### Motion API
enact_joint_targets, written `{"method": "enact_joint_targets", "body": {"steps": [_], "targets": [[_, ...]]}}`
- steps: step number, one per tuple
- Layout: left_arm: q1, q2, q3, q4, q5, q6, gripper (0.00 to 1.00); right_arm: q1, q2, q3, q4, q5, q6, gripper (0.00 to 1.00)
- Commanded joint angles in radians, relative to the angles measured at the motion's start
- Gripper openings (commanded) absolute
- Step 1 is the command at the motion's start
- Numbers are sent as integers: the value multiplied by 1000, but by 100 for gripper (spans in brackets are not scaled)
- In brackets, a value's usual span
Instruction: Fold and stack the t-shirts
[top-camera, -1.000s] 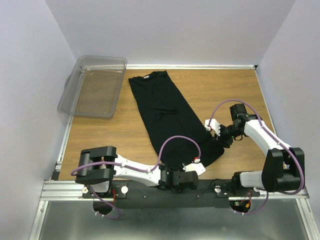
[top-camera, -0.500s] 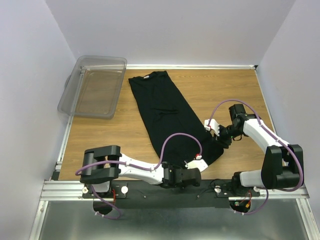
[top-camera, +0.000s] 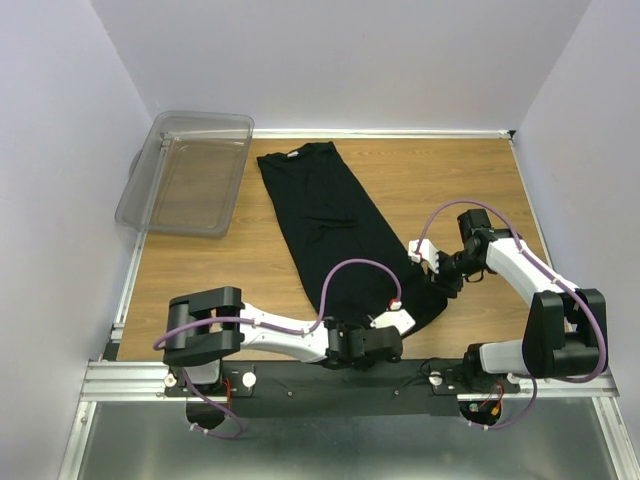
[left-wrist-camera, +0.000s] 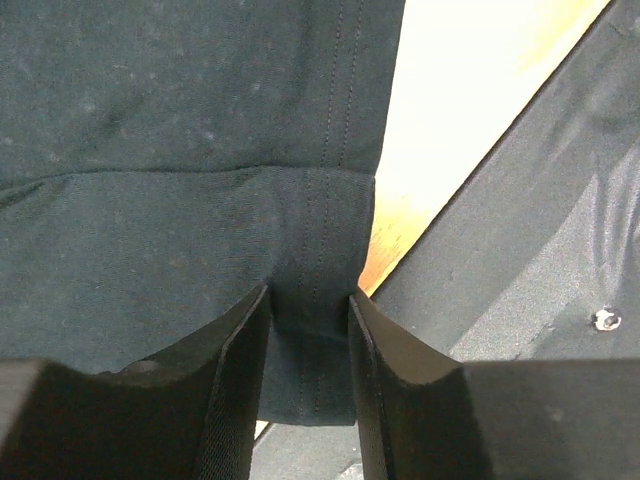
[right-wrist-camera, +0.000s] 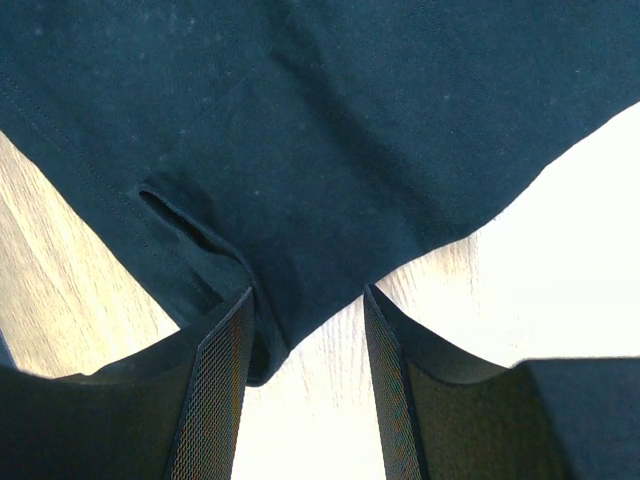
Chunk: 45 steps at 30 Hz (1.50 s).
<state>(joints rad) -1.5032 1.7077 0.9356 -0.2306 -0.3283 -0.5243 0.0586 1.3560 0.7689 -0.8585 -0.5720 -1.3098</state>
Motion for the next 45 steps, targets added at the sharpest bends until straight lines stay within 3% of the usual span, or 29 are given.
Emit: {"method": "enact_joint_targets", "body": {"steps": [1,5,8,9,12,19,26,31,40,45], "targets": [[1,55,8,-6,43,-14,44,-5,-1,-11,-10,-35,-12,55],[-14,91,23,-26,41,-32,42,-3,-6,-8,-11,-37,-8,55],[-34,147,52,-75,38,-60,28,-3,-11,-3,-16,-45,-8,55],[-46,156,54,-85,38,-65,16,-5,-12,-3,-20,-51,-11,55],[-55,149,28,-81,32,-74,0,-3,-14,-10,-43,-52,-48,55],[-48,46,-43,-44,32,-31,0,-6,-18,15,-100,-3,-132,55],[11,-81,-96,30,112,10,0,-5,-31,64,-325,64,-373,55],[37,-114,-113,48,144,24,0,-5,-60,-11,-396,109,-519,52],[61,-109,-116,93,189,32,0,44,-83,-31,-393,113,-542,52],[77,-122,-138,149,215,12,0,139,-93,-97,-237,204,-481,54]]}}
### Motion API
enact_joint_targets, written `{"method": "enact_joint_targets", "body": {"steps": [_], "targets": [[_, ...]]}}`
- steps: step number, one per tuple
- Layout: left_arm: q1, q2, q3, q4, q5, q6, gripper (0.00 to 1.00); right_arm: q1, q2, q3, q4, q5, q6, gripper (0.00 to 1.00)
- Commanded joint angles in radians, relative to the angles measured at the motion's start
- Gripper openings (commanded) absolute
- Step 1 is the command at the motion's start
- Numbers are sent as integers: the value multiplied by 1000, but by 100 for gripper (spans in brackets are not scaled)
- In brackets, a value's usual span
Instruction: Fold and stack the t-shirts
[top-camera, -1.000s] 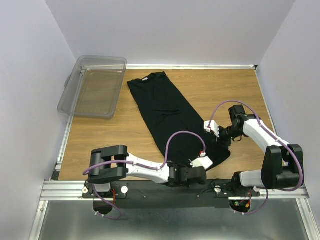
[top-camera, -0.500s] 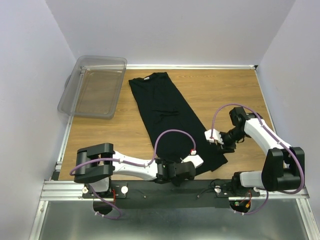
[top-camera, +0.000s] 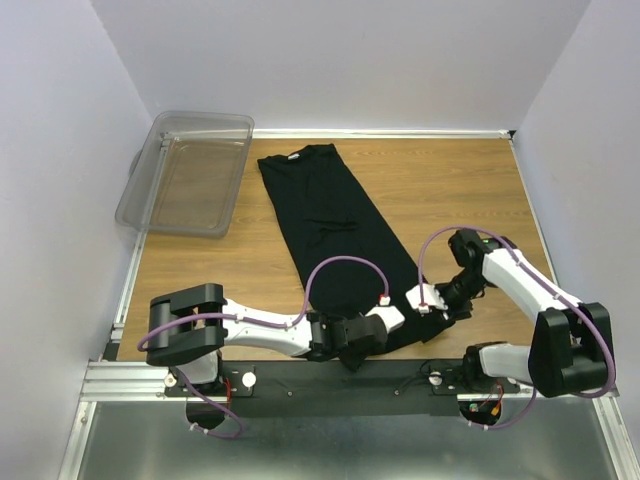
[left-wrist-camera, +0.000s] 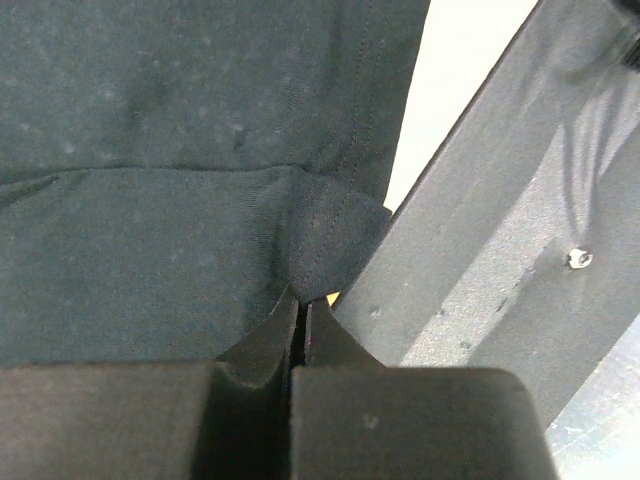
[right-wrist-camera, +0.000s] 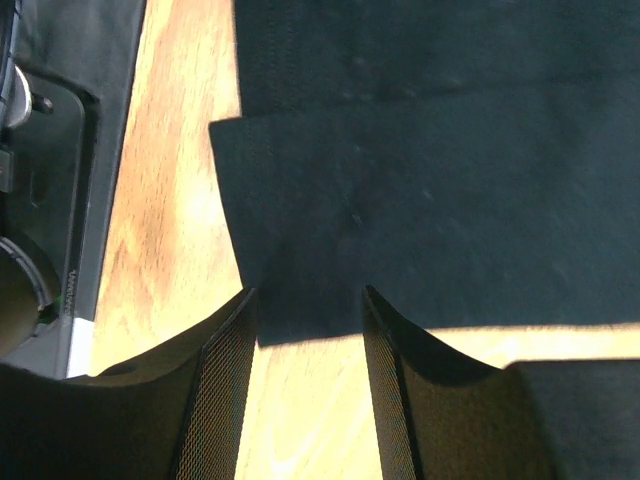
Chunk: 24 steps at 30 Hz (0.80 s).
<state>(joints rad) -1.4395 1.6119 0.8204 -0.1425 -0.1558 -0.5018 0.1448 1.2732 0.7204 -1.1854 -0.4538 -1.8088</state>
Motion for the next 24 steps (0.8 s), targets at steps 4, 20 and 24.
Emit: {"method": "enact_joint_targets", "body": {"steps": [4,20,24], "targets": [[24,-23,-35,96,68,-24,0,113,-21,-93,142,127,37,54],[51,-52,-79,196,151,-18,0,194,-72,-228,339,179,134,19],[79,-78,-109,225,203,-14,0,193,-66,-173,273,129,169,2]]}}
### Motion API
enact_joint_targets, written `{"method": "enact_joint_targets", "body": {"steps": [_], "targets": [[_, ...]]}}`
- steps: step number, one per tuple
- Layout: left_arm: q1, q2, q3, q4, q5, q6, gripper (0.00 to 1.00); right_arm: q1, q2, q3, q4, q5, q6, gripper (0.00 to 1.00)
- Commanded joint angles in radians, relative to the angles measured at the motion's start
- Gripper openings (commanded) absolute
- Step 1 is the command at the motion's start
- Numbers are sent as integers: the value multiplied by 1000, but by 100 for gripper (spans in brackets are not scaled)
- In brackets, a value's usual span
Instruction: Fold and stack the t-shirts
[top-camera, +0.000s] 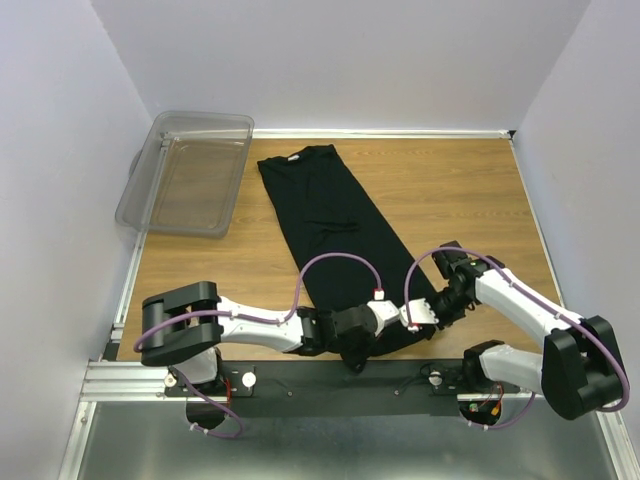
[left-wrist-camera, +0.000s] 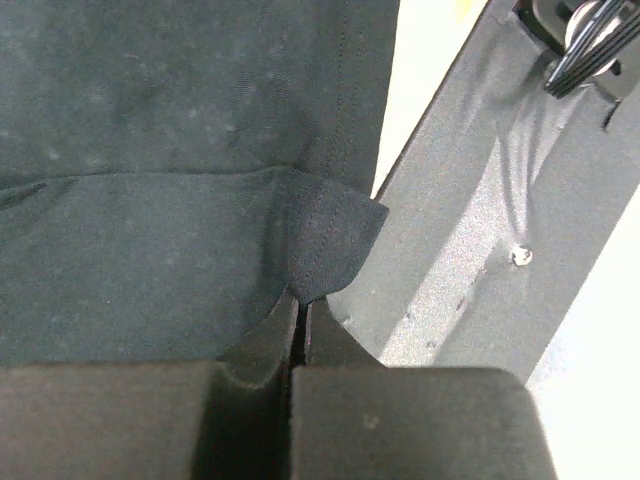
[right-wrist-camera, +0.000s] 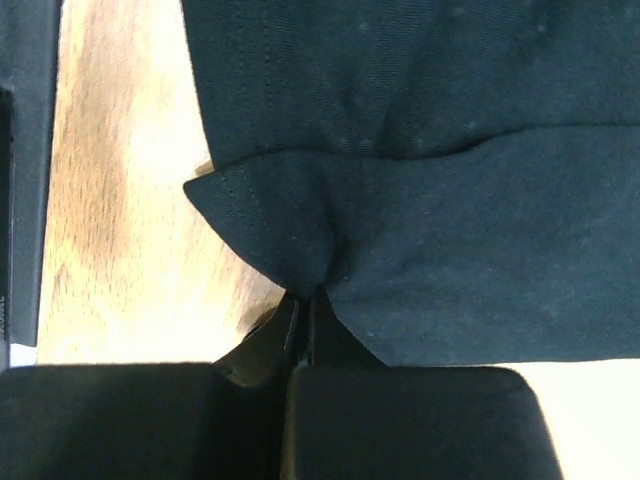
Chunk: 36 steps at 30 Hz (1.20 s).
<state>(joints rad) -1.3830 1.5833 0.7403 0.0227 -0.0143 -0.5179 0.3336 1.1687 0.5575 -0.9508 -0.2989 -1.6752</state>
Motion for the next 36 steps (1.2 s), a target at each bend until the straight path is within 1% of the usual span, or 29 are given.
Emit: {"method": "enact_joint_targets", "body": {"steps": [1,2,3,5,9,10,12,13,14,15,17,18,19,20,21,22,23,25,29,31,33,36], "targets": [[39,-58,-33,71,68,4,0,4,37,33,11,-43,31,0],[59,-84,-41,75,74,10,0,4,36,82,-35,-78,32,1],[59,-98,-41,75,76,15,0,4,36,108,-49,-100,45,1],[99,-124,-39,74,80,30,0,5,42,169,-78,-155,57,1],[189,-195,-10,60,94,79,0,4,133,333,-88,-221,146,1],[234,-207,2,59,102,87,0,4,161,410,-82,-238,161,1],[275,-210,13,48,108,105,0,4,222,488,-69,-259,202,0],[303,-210,19,46,114,122,0,4,288,527,-60,-270,244,1],[353,-207,27,43,123,130,0,4,319,601,-28,-291,267,0],[386,-206,28,37,125,136,0,4,389,639,-17,-301,305,1],[439,-207,30,34,135,156,0,5,460,727,-6,-321,342,1],[496,-215,31,31,132,162,0,5,501,808,4,-321,380,1],[522,-218,33,29,129,170,0,5,535,856,15,-322,402,0],[554,-221,37,28,131,177,0,7,605,896,24,-318,423,1],[606,-224,47,31,131,192,0,7,638,977,35,-319,454,0],[634,-220,54,34,131,202,0,7,669,1016,34,-324,468,1],[656,-203,79,36,146,214,0,8,728,1047,32,-338,479,1],[702,-181,105,33,152,246,0,16,770,1126,34,-333,500,1],[748,-115,169,5,169,292,0,22,848,1217,37,-319,543,1],[766,-82,189,-6,171,315,0,22,900,1271,52,-301,592,0],[794,-56,200,-15,168,328,0,22,927,1289,82,-301,635,0],[825,-40,206,-20,139,338,0,27,950,1323,109,-307,655,0]]}}
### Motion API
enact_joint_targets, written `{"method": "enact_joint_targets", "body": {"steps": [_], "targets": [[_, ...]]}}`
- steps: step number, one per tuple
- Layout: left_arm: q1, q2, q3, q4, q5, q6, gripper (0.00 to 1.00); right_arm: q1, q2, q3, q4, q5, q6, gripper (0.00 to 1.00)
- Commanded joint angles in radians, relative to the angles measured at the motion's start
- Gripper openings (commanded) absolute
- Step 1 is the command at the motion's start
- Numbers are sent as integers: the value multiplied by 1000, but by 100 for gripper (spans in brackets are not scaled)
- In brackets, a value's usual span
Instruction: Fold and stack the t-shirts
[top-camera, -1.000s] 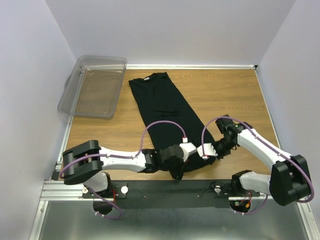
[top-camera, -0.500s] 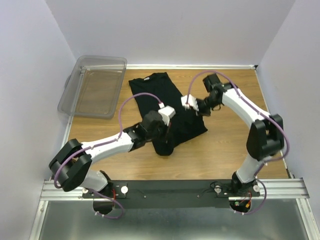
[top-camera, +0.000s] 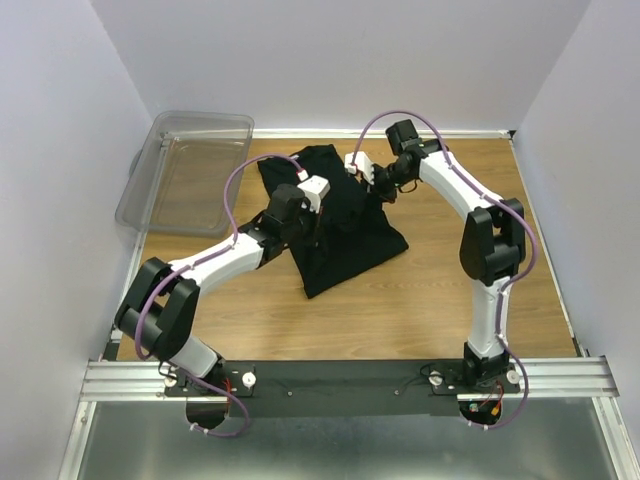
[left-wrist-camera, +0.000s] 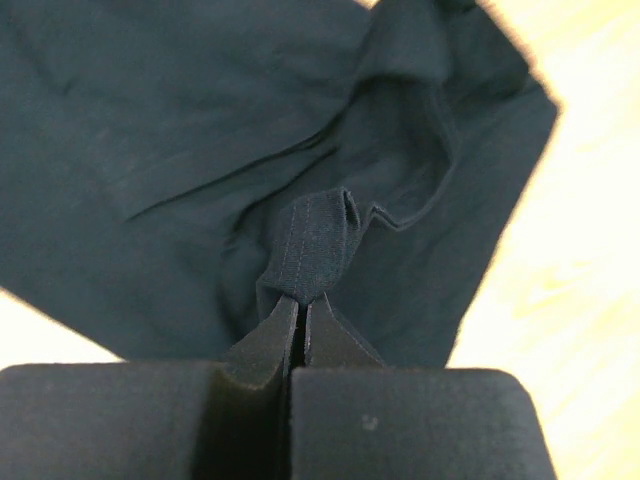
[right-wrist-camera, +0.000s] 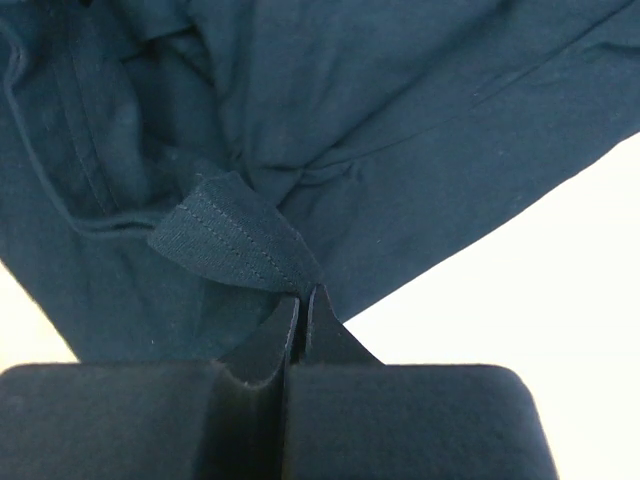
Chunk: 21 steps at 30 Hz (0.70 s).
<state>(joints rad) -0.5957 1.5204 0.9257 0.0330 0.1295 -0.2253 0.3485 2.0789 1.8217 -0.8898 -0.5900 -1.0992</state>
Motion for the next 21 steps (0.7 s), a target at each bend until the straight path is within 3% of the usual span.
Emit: {"method": "enact_joint_targets", "body": {"steps": [1,7,21], "targets": [[42,26,22,-30,-11,49,0,15,59,70,51,-16,99,1],[88,86,68,-27,-21,75,0,20,130,158,83,13,179,1],[131,165,140,-27,-65,112,0,20,152,177,189,117,300,1]]}}
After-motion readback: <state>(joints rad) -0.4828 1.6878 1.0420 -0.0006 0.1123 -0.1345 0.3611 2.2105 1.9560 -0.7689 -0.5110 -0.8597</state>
